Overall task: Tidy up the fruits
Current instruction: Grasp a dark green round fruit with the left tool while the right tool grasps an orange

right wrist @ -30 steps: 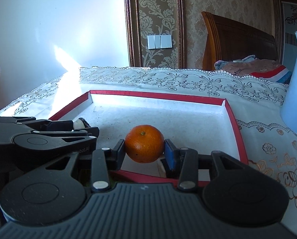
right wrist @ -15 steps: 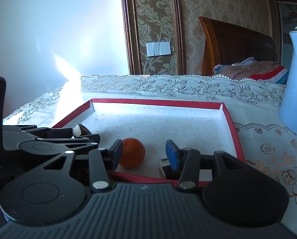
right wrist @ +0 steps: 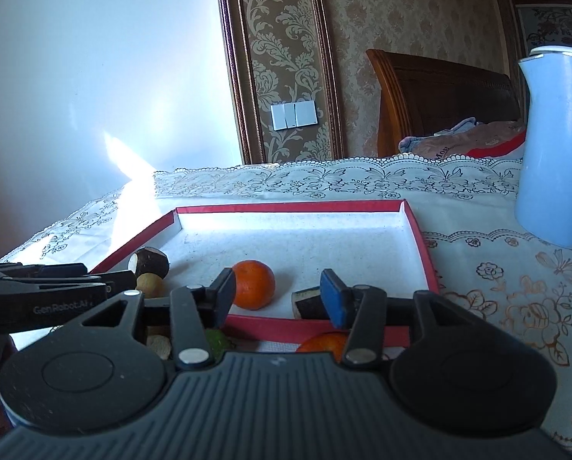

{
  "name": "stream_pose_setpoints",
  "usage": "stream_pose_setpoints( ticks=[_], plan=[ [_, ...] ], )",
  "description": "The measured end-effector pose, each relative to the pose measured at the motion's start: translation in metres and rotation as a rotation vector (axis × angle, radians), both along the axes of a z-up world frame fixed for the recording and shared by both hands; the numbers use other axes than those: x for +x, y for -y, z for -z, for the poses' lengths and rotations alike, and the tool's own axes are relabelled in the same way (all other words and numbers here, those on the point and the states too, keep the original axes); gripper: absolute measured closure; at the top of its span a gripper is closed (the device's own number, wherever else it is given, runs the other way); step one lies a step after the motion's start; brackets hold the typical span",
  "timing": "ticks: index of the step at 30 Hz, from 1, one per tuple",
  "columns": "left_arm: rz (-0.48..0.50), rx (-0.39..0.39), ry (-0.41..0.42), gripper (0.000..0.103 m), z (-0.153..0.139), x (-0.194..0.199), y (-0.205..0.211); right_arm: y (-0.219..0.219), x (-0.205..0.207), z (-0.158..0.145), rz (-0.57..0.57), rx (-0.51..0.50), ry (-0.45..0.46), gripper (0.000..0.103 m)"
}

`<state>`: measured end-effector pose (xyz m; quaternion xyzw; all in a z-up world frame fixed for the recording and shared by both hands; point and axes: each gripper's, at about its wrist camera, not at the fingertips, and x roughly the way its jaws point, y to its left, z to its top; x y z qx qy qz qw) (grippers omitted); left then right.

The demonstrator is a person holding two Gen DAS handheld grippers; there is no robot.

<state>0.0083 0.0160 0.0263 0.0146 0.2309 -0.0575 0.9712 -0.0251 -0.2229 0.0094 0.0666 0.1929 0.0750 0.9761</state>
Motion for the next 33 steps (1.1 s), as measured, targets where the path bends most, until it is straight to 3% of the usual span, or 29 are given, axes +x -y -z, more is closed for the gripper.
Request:
stream_pose_setpoints(
  ticks=[5,8,18,33],
  plan=[
    [-0.036,0.001,-0.002,0.033,0.002,-0.021,-0.029,0.006,-0.024,0.001,-0.008,0.036,0.005,0.057],
    [-0.048,-0.001,-0.014,0.033,0.009,-0.031,-0.041,0.004,-0.038,0.004,-0.038,0.028,-0.004,0.046],
    [-0.044,-0.014,-0.047,0.032,0.024,-0.037,-0.052,0.003,-0.068,0.009,-0.053,-0.031,-0.036,0.046],
    [0.015,-0.057,-0.02,0.032,0.025,-0.044,-0.055,0.012,0.007,0.017,0.003,-0.117,-0.21,0.046]
  ],
)
